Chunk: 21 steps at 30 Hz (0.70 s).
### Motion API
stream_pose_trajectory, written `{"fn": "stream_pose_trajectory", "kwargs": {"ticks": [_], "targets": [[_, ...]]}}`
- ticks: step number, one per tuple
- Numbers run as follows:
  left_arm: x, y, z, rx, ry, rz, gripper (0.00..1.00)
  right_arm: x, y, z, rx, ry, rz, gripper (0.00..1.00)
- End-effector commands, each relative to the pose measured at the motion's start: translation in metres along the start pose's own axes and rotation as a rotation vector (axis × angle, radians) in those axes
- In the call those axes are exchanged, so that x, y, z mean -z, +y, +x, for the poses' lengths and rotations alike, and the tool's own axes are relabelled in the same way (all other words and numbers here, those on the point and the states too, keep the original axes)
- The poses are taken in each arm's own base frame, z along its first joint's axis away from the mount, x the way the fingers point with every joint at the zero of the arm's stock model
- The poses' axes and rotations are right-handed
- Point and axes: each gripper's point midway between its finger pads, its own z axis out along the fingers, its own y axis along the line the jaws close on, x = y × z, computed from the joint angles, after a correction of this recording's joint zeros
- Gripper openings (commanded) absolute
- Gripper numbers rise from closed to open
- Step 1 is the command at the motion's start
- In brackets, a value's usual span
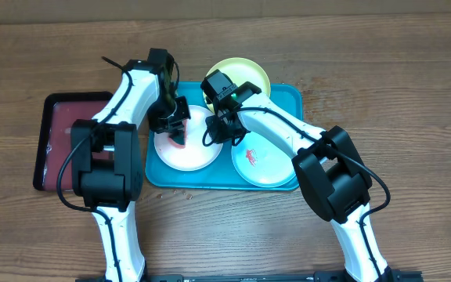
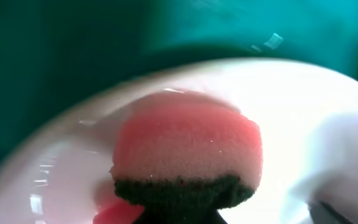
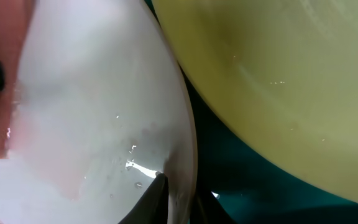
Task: Clean dirty plates on tray and stack at the side
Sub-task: 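Scrub the white plate with the sponge in the left gripper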
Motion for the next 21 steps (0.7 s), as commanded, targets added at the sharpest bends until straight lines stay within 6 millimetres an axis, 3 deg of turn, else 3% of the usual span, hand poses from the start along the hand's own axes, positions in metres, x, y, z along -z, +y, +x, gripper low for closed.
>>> {"fn": "stream_pose_trajectory", "kwargs": {"ticks": [1,4,10,14,16,21], "targets": [[-0.005,-0.027,0.015,-0.117,0.069,0.113,0.04,0.003,0.011,-0.003,0.014,-0.012,-0.027,0.13],[-0.005,-0.025,0.023,-0.183,0.102,0.117,0.04,0.003,0.011,-0.003,0.014,-0.013,-0.027,0.05],[0.000,0.022,0.020,-0.097,0.111,-0.046,0.04,0.001,0.012,-0.002,0.010,-0.007,-0.033,0.04],[0.006,0.039,0.015,-0.038,0.107,-0.050,0.04,-0.007,0.011,0.002,0.004,0.015,-0.038,0.04],[0.007,0.039,0.013,-0.002,0.111,0.003,0.04,-0.010,0.010,0.004,0.003,0.022,-0.035,0.04],[0.007,0.014,0.012,-0.017,0.111,0.120,0.04,-0.010,0.012,0.002,0.004,0.015,-0.041,0.04]]}}
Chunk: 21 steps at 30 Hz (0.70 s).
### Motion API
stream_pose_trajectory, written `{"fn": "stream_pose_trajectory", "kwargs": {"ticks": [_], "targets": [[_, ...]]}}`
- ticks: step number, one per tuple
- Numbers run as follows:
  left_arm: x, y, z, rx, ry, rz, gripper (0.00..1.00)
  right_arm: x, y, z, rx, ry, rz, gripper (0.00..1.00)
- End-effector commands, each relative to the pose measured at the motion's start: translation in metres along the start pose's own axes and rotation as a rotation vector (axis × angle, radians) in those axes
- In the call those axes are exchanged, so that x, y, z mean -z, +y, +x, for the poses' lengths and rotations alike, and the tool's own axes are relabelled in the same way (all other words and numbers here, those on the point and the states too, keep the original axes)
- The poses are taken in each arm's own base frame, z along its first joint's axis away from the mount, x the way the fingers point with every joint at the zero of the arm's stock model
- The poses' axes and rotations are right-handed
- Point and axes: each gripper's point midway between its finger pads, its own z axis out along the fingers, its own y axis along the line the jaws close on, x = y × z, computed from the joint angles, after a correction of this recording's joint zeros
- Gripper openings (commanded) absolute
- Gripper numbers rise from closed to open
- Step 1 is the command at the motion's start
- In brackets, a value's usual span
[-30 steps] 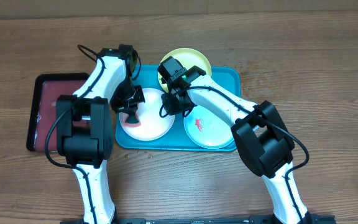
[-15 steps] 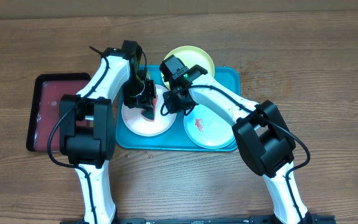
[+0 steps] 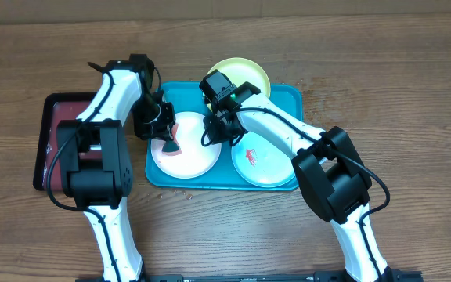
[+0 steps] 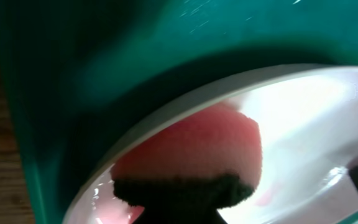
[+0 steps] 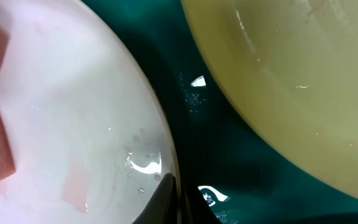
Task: Clean dirty plates on tray and stack at the side
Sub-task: 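Scrub the white plate with the sponge in the left gripper, then keep scrubbing the white plate's sauce smear with the sponge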
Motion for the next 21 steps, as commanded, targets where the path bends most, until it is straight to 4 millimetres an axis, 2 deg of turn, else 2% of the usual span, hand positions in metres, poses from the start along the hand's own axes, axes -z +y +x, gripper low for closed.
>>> {"fn": "stream_pose_trajectory", "kwargs": {"ticks": [1,7,10,15,21], "targets": [[-0.003,-0.031,-0.002,-0.035,-0.004,0.108,0.04,-0.010,0.003,0.002,0.010,0.016,-0.004,0.04],[-0.011,-0.075,-0.003,-0.133,-0.036,0.179,0.04,-0.010,0.003,0.002,0.011,0.015,-0.005,0.04],[-0.016,-0.077,0.002,-0.143,-0.028,0.136,0.04,-0.010,0.003,0.003,0.010,0.018,-0.003,0.04],[-0.017,-0.039,0.006,-0.049,-0.023,-0.062,0.04,-0.010,0.002,0.005,0.008,0.025,0.000,0.04],[-0.005,0.018,0.012,0.058,-0.005,-0.288,0.04,-0.010,0.002,0.005,0.009,0.025,0.000,0.04]]}}
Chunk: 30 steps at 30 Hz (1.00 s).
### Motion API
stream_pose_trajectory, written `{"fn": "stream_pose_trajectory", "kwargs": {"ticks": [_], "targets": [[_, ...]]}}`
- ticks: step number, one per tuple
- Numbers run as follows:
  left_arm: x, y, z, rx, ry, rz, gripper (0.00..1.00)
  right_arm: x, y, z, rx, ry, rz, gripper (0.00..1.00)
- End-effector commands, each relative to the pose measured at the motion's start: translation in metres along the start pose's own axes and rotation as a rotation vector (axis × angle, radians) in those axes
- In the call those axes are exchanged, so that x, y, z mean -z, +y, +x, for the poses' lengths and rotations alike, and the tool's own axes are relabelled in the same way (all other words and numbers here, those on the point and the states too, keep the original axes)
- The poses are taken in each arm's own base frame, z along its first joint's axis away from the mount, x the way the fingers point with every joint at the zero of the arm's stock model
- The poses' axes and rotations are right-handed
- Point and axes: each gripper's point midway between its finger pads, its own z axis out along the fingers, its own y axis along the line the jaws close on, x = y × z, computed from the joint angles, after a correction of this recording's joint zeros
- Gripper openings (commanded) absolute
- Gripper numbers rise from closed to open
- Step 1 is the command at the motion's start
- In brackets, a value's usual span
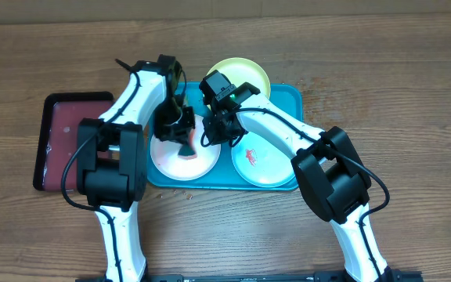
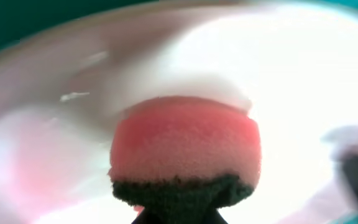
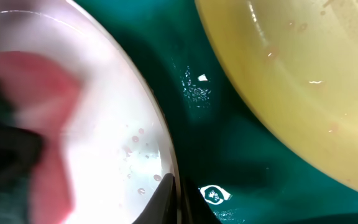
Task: Clean dirty plates on tray and stack at the side
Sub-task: 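Keep scrubbing the white plate's sauce smear with the sponge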
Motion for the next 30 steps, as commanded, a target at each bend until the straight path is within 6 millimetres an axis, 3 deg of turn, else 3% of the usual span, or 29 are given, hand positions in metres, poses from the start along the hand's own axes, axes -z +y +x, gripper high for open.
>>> {"fn": "stream_pose_trajectory", "kwargs": {"ticks": [1,4,7,9,14,15,21,27,30], "targets": [[0.004,0.048,-0.008,0.109,-0.033,-0.194,0.04,-0.009,0.000,0.002,0.008,0.014,0.010,0.04],[0.007,0.063,-0.010,0.145,-0.042,-0.235,0.04,-0.009,0.000,0.002,0.008,0.014,0.010,0.04],[0.006,0.060,-0.011,0.187,-0.046,-0.208,0.04,-0.009,0.000,0.001,0.009,0.011,0.009,0.04],[0.004,0.047,-0.009,0.182,-0.031,-0.147,0.04,-0.009,0.000,0.001,0.009,0.009,0.009,0.04],[-0.002,-0.024,0.009,-0.032,0.053,0.118,0.04,-0.009,0.000,0.001,0.009,0.008,0.008,0.04],[-0.003,-0.026,0.012,-0.054,0.058,0.105,0.04,-0.009,0.000,0.001,0.009,0.008,0.008,0.04],[-0.003,0.005,0.013,-0.003,0.048,-0.069,0.04,-0.009,0.000,0.003,0.008,0.016,0.011,0.04],[0.014,0.081,-0.001,0.183,-0.048,-0.397,0.04,-0.009,0.000,0.002,0.008,0.014,0.011,0.04],[0.020,0.100,-0.006,0.249,-0.084,-0.457,0.04,-0.009,0.000,0.002,0.010,0.012,0.010,0.04]]}}
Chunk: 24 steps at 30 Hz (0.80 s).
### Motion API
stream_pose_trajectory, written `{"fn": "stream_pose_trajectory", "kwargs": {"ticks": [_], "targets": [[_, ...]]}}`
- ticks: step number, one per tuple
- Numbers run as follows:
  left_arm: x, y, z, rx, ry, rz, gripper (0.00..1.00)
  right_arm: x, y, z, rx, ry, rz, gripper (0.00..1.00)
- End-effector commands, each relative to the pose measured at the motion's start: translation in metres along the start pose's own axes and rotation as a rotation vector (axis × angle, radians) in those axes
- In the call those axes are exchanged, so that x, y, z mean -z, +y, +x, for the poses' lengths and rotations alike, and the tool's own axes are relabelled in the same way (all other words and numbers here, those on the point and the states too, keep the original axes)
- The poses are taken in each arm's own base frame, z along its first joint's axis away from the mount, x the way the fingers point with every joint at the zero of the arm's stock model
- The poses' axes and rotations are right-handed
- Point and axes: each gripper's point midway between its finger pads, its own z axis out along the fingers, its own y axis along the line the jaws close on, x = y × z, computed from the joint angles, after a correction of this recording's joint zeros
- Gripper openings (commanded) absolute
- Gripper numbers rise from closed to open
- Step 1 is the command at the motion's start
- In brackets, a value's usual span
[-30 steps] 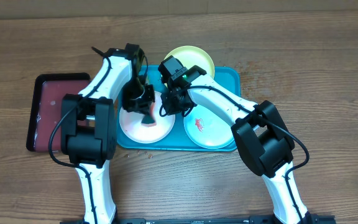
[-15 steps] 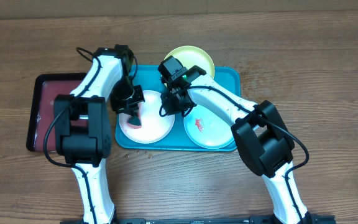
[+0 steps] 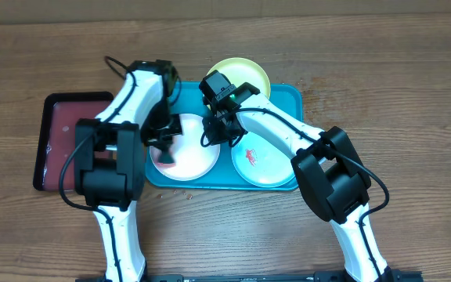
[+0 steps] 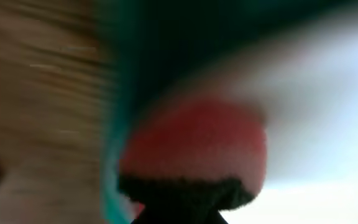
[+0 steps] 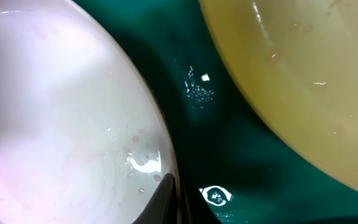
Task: Clean dirty plates on tray and stack at the side
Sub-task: 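Keep scrubbing the white plate's sauce smear with the sponge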
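My left gripper (image 3: 165,149) is shut on a pink sponge (image 4: 194,146) with a dark green scrub side, pressed on the left rim of a white plate (image 3: 190,153) on the teal tray (image 3: 288,98). The left wrist view is blurred; the white plate (image 4: 328,137) lies to the sponge's right. My right gripper (image 5: 174,199) is shut on this white plate's (image 5: 61,112) right rim, in the overhead view right gripper (image 3: 213,133). A second white plate (image 3: 261,160) carries a red stain. A yellow plate (image 3: 241,74) sits at the tray's back edge.
A dark red tray (image 3: 65,137) lies on the wooden table left of the teal tray. The yellow plate (image 5: 303,81) is close beside the held rim, with a strip of teal tray (image 5: 204,130) between them.
My left gripper with the sponge has moved from the middle of the white plate to its left rim, next to the tray's left edge. The right gripper still pinches the same rim.
The sponge was on the plate's upper middle, then at its left rim, then back at the middle, and now at the left rim again. Throughout, my right gripper stayed shut on the plate's right rim.
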Motion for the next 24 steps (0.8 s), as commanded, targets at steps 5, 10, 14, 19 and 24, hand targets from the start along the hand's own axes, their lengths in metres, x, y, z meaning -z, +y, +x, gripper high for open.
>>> {"fn": "stream_pose_trajectory", "kwargs": {"ticks": [5,10,14,19,24], "targets": [[-0.001,0.024,-0.027,0.136,-0.085,-0.059,0.04,-0.009,0.000,0.000,0.012,0.005,0.011,0.04],[0.006,-0.045,-0.022,-0.028,-0.039,0.284,0.04,-0.009,0.000,0.000,0.012,0.005,0.011,0.04],[0.023,-0.088,-0.011,-0.155,-0.003,0.531,0.04,-0.009,0.000,0.000,0.011,0.005,0.011,0.04],[0.023,-0.088,0.001,-0.192,0.032,0.534,0.04,-0.009,0.000,0.000,0.012,0.005,0.011,0.04],[0.022,-0.088,0.009,-0.224,0.055,0.523,0.04,-0.009,0.000,0.000,0.012,0.005,0.011,0.04]]}}
